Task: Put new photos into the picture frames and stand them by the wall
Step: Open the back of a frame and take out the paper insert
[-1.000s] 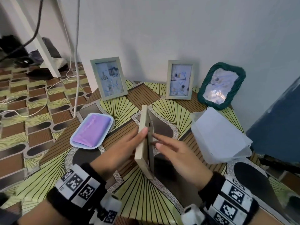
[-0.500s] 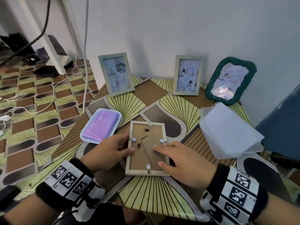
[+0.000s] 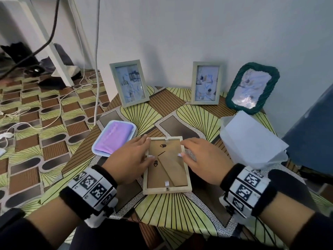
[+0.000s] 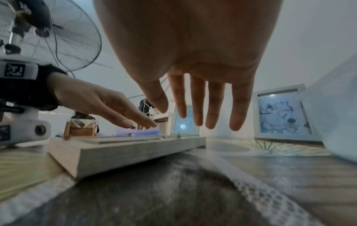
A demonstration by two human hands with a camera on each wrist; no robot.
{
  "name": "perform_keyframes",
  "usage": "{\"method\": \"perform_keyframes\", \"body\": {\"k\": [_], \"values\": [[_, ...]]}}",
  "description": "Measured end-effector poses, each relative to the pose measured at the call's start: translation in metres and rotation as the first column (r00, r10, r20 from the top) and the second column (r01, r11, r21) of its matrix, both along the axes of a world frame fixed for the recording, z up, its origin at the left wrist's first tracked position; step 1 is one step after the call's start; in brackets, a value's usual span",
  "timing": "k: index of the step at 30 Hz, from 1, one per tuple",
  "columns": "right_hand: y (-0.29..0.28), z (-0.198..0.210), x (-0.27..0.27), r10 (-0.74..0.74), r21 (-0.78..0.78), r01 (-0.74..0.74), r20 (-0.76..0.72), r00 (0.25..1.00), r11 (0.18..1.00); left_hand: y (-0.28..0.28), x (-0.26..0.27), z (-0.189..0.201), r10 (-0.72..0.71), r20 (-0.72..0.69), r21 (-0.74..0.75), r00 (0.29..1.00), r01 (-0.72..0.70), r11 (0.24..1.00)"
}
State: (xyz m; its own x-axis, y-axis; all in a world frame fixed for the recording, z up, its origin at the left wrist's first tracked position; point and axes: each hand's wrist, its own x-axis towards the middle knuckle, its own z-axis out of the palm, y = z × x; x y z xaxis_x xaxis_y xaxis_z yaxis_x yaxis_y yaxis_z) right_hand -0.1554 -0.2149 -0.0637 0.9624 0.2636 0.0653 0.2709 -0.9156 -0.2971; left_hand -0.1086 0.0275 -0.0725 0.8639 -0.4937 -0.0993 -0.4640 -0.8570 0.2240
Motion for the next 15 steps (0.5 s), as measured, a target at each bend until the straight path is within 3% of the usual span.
{"method": "perform_keyframes", "body": {"k": [3, 6, 15], "values": [[0.006, -0.003, 0.005, -0.01, -0.107, 0.005, -0.047, 0.999, 0.994, -0.003, 0.003, -0.005, 0.013, -0.11, 0.161, 0.994, 0.005, 0.987], [0.008, -0.006, 0.009, -0.037, -0.182, 0.018, -0.102, 0.994, 0.983, -0.004, 0.005, -0.007, 0.009, -0.133, 0.169, 0.991, 0.014, 0.986], [0.008, -0.007, 0.011, -0.085, -0.262, 0.06, -0.083, 0.993, 0.963, -0.009, 0.011, -0.004, 0.002, 0.104, 0.144, 0.995, -0.017, 0.99]]}}
